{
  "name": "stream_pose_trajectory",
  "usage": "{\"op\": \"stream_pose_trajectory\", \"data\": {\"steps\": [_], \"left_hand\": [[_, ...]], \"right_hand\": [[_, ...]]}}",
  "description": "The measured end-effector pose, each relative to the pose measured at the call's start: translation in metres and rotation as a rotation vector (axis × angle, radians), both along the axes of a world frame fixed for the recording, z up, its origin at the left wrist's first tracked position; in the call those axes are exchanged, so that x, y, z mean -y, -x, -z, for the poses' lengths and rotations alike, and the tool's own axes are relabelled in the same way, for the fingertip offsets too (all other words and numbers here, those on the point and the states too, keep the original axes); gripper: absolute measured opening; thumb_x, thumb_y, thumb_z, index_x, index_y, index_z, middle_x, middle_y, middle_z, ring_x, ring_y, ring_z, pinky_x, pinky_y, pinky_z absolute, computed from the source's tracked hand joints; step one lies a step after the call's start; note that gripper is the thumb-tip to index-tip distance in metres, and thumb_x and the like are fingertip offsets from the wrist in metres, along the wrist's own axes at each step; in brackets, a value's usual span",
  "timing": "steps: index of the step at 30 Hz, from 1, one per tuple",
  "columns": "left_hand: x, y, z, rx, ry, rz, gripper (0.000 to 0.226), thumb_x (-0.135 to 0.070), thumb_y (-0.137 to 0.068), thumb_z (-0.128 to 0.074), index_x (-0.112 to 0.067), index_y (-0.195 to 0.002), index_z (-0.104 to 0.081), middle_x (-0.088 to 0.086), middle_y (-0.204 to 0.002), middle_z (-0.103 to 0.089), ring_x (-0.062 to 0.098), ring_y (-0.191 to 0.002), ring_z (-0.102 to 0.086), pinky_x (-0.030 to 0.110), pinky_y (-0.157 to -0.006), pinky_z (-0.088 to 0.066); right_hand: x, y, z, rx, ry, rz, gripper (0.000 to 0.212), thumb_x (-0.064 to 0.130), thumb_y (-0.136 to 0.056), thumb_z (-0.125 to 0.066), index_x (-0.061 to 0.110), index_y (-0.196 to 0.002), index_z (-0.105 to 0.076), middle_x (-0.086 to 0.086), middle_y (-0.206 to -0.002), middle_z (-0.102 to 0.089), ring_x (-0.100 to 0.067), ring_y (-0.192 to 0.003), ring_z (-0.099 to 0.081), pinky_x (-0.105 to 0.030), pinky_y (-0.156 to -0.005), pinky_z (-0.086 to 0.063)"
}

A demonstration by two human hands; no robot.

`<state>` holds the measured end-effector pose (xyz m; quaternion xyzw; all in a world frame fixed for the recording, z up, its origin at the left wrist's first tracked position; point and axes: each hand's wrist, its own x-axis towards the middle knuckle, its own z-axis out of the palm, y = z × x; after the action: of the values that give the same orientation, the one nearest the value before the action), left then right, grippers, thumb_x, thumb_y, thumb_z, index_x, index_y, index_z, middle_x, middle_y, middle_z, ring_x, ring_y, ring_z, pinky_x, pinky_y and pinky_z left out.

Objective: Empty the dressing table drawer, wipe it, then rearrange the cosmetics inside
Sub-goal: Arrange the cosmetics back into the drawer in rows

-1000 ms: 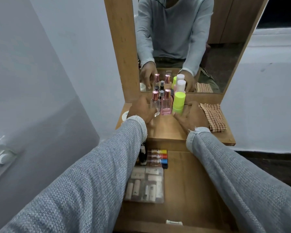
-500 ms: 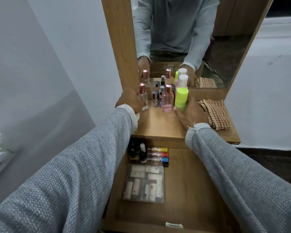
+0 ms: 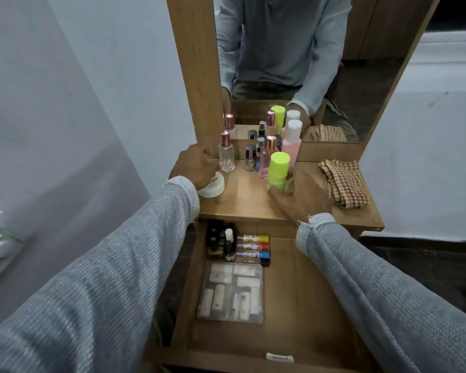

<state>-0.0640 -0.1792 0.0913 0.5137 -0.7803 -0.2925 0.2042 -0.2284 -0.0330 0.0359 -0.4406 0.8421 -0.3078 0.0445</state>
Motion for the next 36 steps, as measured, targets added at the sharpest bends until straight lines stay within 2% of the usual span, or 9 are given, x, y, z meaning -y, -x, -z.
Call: {"op": "stream_pose_trajectory", "data": {"steps": [3,5,9,19,21,23,26,29,36], "left_hand": [[-0.005,-0.018,0.004,0.010,0.114,0.001,0.032,-0.029,-0.088,-0.066,-0.018,-0.117,-0.058,0.006,-0.114,-0.067,0.027,-0.101,-0.062,0.035,-0.082,-0.050],[-0.007,-0.027,0.008,0.027,0.172,0.030,0.039,-0.033,-0.087,-0.067,-0.015,-0.122,-0.057,0.005,-0.118,-0.062,0.025,-0.105,-0.060,0.036,-0.088,-0.050],[-0.009,-0.039,0.017,0.102,0.134,0.159,0.058,-0.033,-0.083,-0.072,-0.015,-0.133,-0.049,0.008,-0.130,-0.054,0.026,-0.117,-0.052,0.040,-0.100,-0.043],[-0.009,-0.041,0.028,0.040,0.149,0.089,0.042,-0.034,-0.087,-0.067,-0.019,-0.124,-0.055,0.003,-0.125,-0.062,0.026,-0.104,-0.061,0.044,-0.092,-0.051],[-0.010,-0.043,0.030,0.014,0.153,0.067,0.044,-0.033,-0.088,-0.067,-0.019,-0.127,-0.054,0.003,-0.130,-0.059,0.027,-0.107,-0.061,0.044,-0.094,-0.051],[-0.012,-0.046,0.033,-0.032,0.134,0.050,0.047,-0.029,-0.089,-0.066,-0.018,-0.133,-0.050,0.004,-0.136,-0.055,0.026,-0.111,-0.061,0.040,-0.097,-0.049],[-0.015,-0.050,0.037,-0.085,0.104,0.053,0.054,-0.022,-0.090,-0.066,-0.016,-0.139,-0.043,0.005,-0.143,-0.049,0.024,-0.116,-0.060,0.038,-0.100,-0.046],[-0.018,-0.050,0.041,-0.094,0.103,0.051,0.060,-0.022,-0.089,-0.067,-0.019,-0.142,-0.039,0.004,-0.146,-0.046,0.024,-0.121,-0.057,0.040,-0.101,-0.045],[-0.023,-0.054,0.045,-0.087,0.219,0.091,0.050,-0.015,-0.098,-0.052,-0.014,-0.145,-0.035,0.003,-0.149,-0.040,0.021,-0.124,-0.050,0.029,-0.104,-0.035]], "right_hand": [[0.002,-0.020,-0.004,-0.009,0.019,-0.099,0.050,0.060,-0.078,-0.060,0.029,-0.115,-0.050,0.007,-0.109,-0.059,-0.017,-0.092,-0.059,-0.038,-0.080,-0.051],[0.006,-0.035,-0.006,-0.006,0.029,-0.172,0.046,0.058,-0.078,-0.061,0.030,-0.113,-0.050,0.009,-0.106,-0.059,-0.014,-0.088,-0.058,-0.037,-0.078,-0.052],[0.019,-0.062,-0.008,-0.015,0.011,-0.251,0.044,0.062,-0.077,-0.060,0.032,-0.108,-0.051,0.011,-0.098,-0.056,-0.012,-0.082,-0.054,-0.030,-0.069,-0.045],[0.030,-0.082,-0.006,-0.069,-0.049,-0.216,0.047,0.058,-0.079,-0.062,0.033,-0.116,-0.048,0.008,-0.099,-0.053,-0.014,-0.085,-0.053,-0.028,-0.068,-0.037],[0.029,-0.081,-0.007,-0.021,-0.054,-0.235,0.053,0.054,-0.076,-0.068,0.032,-0.120,-0.047,0.009,-0.103,-0.053,-0.014,-0.088,-0.054,-0.029,-0.071,-0.042],[0.026,-0.076,-0.009,0.132,0.006,-0.251,0.057,0.046,-0.072,-0.075,0.032,-0.119,-0.045,0.011,-0.104,-0.053,-0.012,-0.088,-0.056,-0.032,-0.075,-0.048],[0.021,-0.059,-0.008,0.305,0.249,-0.094,0.055,0.033,-0.074,-0.077,0.029,-0.114,-0.040,0.007,-0.102,-0.055,-0.009,-0.084,-0.056,-0.029,-0.076,-0.052],[0.025,-0.040,-0.010,0.406,0.420,0.143,0.058,0.034,-0.073,-0.078,0.022,-0.112,-0.037,0.002,-0.103,-0.059,-0.011,-0.082,-0.058,-0.028,-0.075,-0.052],[0.044,-0.032,-0.015,0.391,0.337,0.229,0.052,0.043,-0.071,-0.078,0.016,-0.102,-0.047,0.009,-0.087,-0.059,-0.008,-0.070,-0.056,-0.022,-0.059,-0.038]]}}
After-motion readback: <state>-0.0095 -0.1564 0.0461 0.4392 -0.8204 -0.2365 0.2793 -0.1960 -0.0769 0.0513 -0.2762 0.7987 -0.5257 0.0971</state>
